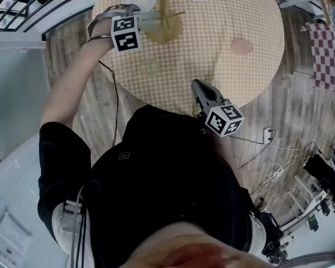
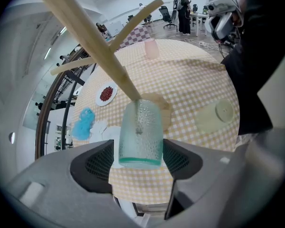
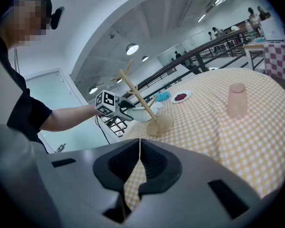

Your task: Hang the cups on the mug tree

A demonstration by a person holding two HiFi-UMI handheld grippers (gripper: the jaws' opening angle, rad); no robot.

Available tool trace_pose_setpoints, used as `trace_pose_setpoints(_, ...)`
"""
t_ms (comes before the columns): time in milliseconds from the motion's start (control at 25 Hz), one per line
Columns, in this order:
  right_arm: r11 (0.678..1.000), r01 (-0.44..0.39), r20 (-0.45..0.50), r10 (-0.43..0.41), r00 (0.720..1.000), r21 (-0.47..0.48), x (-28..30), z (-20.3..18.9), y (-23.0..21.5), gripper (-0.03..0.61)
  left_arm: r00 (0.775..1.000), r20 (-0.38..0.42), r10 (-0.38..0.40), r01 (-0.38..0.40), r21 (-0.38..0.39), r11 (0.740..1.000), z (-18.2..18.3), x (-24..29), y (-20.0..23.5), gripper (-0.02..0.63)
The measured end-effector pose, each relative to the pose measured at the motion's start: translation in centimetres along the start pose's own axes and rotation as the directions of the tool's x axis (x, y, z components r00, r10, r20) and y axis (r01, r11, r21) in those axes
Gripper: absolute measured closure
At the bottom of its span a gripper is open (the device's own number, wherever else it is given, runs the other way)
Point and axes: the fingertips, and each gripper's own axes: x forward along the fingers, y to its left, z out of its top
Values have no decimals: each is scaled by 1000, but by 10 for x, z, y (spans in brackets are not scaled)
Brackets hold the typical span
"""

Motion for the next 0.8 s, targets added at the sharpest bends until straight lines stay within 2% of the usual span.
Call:
trace_pose_setpoints(200,1000,-5,0,5,1000,-7,-6,0,-1,560,1000,1,27,-26,-23,999,1,-8,3,288)
trace_pose_setpoints(800,999,-18,-12,18,1000,-32,-5,-5,10,560,999,-13,36,-36,-83,996,-20,-18,-4,281)
